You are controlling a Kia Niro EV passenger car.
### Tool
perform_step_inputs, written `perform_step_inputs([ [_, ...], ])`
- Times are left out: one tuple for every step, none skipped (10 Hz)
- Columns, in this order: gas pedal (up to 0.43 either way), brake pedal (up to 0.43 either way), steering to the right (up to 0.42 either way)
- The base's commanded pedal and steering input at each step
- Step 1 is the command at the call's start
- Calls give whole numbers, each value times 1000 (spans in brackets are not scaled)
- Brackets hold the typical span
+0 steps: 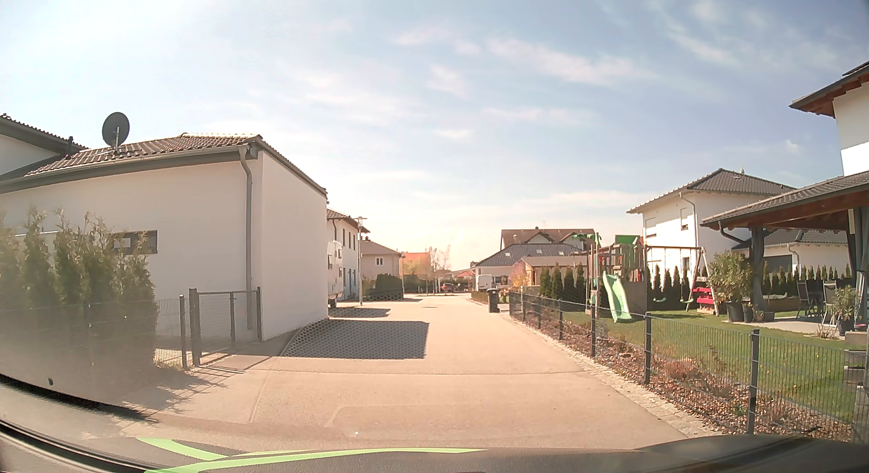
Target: Follow the waypoints while adhering to traffic rules and regulations
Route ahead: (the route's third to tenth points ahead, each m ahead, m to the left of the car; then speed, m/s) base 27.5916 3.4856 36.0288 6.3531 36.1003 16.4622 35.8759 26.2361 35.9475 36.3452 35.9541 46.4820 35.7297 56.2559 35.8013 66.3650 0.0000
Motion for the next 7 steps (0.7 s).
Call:
perform_step_inputs([
  [0,305,0],
  [0,305,0],
  [0,305,0],
  [0,305,0],
  [0,305,0],
  [0,305,0],
  [0,305,0],
])
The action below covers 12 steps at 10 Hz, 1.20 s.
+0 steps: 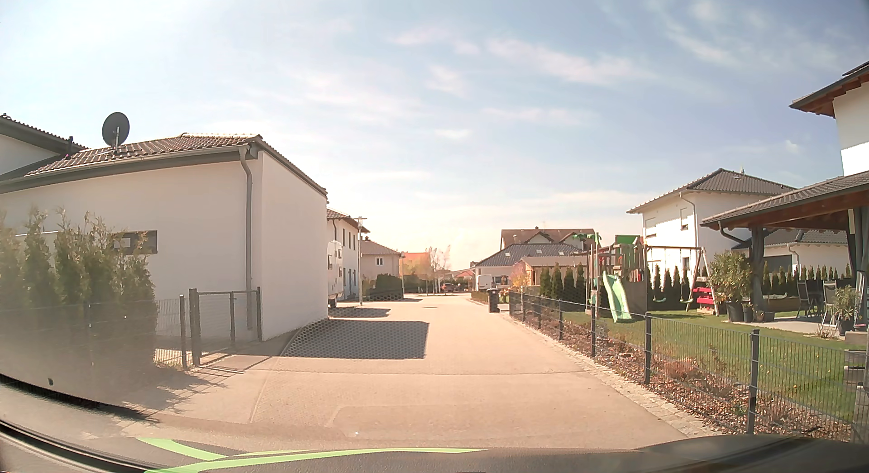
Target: Follow the waypoints while adhering to traffic rules and regulations
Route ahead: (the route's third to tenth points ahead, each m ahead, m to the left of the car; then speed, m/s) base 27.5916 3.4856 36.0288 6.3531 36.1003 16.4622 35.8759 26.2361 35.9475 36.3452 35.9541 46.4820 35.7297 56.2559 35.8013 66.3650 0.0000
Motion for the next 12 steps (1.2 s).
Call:
perform_step_inputs([
  [0,305,0],
  [0,305,0],
  [0,305,0],
  [0,305,0],
  [0,305,0],
  [0,305,0],
  [0,305,0],
  [0,305,0],
  [0,305,0],
  [0,305,0],
  [0,311,0],
  [0,305,0],
])
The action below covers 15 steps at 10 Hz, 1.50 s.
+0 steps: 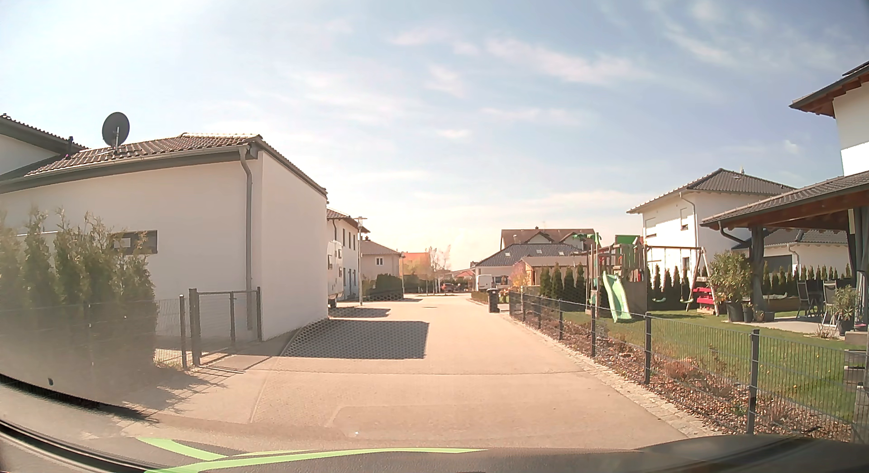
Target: Follow the waypoints while adhering to traffic rules and regulations
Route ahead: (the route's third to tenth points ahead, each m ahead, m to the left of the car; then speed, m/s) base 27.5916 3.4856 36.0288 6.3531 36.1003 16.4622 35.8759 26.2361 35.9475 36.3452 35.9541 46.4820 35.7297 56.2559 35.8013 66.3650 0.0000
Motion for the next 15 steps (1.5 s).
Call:
perform_step_inputs([
  [0,305,0],
  [0,305,0],
  [0,305,0],
  [0,305,0],
  [0,305,0],
  [0,305,0],
  [0,311,0],
  [0,311,0],
  [0,305,0],
  [0,311,0],
  [0,311,0],
  [0,311,0],
  [0,311,0],
  [0,311,0],
  [0,311,0],
])
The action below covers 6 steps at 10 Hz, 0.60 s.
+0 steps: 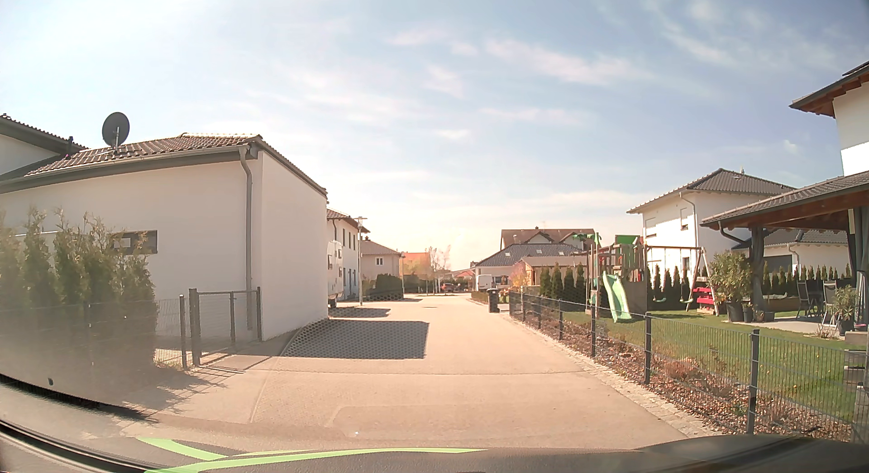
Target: Follow the waypoints while adhering to traffic rules and regulations
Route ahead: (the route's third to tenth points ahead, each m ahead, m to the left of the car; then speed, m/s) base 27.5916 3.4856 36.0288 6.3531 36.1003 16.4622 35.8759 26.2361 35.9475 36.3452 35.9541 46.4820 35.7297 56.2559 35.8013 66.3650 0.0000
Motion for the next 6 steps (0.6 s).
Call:
perform_step_inputs([
  [0,311,0],
  [0,311,0],
  [0,311,0],
  [0,311,0],
  [0,311,0],
  [0,311,0],
])
